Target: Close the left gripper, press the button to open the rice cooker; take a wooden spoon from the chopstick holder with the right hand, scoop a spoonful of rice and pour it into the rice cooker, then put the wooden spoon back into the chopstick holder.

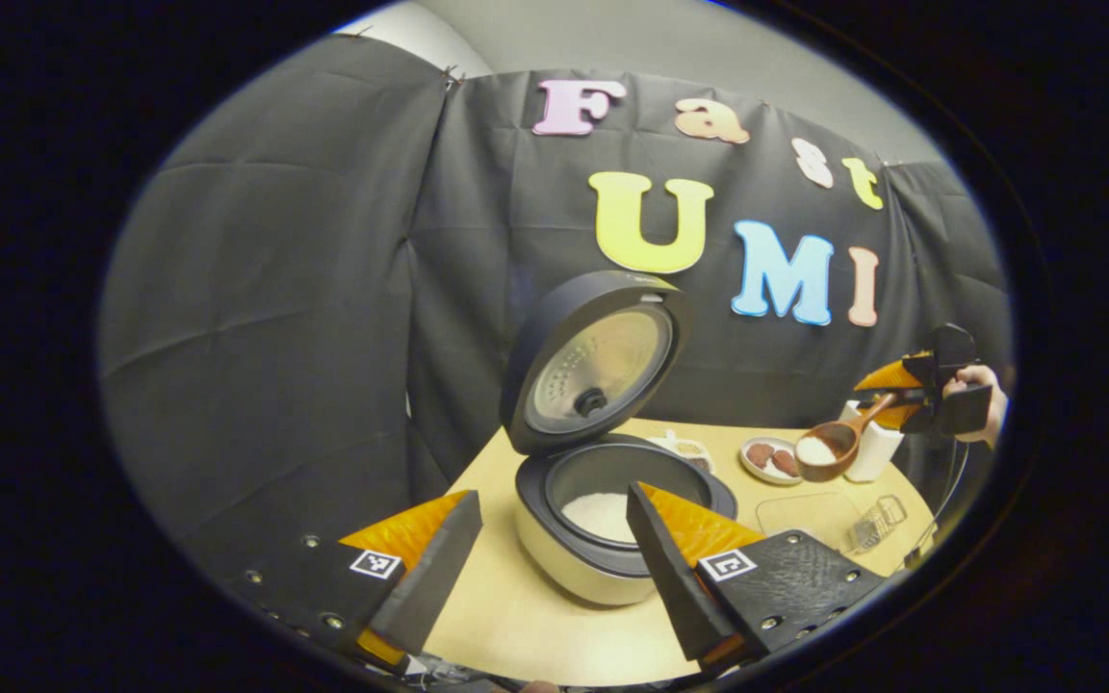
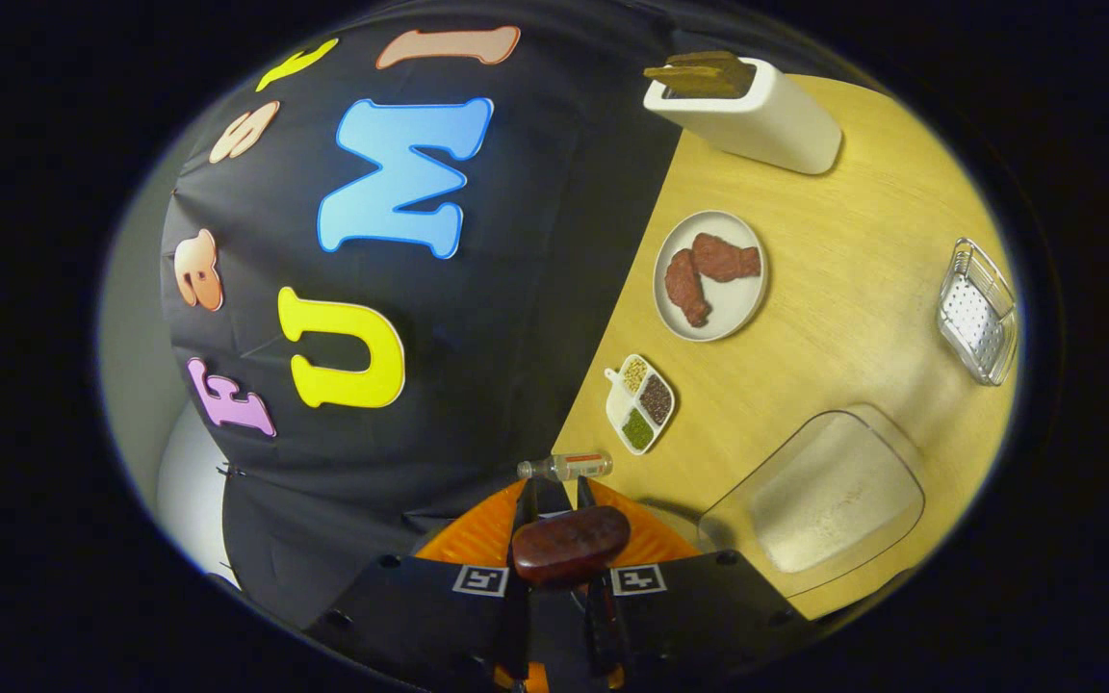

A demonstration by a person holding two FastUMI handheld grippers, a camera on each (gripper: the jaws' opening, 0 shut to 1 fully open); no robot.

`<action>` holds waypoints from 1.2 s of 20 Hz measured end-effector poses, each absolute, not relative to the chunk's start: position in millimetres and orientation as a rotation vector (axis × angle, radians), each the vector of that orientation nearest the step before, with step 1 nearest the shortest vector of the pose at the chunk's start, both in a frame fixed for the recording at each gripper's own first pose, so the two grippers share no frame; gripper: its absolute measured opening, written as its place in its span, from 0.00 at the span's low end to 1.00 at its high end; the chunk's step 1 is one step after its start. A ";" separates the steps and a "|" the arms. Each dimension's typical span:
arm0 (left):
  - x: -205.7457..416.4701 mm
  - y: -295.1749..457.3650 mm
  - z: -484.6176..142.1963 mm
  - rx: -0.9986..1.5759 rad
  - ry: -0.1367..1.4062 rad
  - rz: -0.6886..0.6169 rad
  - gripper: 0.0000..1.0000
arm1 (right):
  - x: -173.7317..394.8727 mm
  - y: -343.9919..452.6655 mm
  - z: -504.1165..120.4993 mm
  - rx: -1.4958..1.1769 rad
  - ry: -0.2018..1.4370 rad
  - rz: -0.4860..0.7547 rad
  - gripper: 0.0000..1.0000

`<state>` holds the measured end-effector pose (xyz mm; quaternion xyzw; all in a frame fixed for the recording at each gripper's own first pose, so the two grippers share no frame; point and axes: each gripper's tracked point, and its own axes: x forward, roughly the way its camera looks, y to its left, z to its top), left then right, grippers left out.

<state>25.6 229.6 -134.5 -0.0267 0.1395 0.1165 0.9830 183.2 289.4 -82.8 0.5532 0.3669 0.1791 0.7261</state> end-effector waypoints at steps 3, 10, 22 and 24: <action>20.2 241.9 -137.9 -0.063 0.279 0.263 0.94 | 183.8 337.3 -67.2 1.201 0.849 0.480 0.20; 1.0 270.9 -148.1 -0.080 0.286 0.333 0.96 | 174.9 445.5 -67.8 1.102 0.959 0.651 0.24; -30.6 295.5 -162.6 -0.117 0.303 0.448 0.94 | 160.4 525.8 -76.4 0.445 0.711 0.766 0.24; -32.0 294.8 -162.1 -0.107 0.308 0.451 0.94 | 153.6 535.1 -72.3 0.380 0.656 0.807 0.20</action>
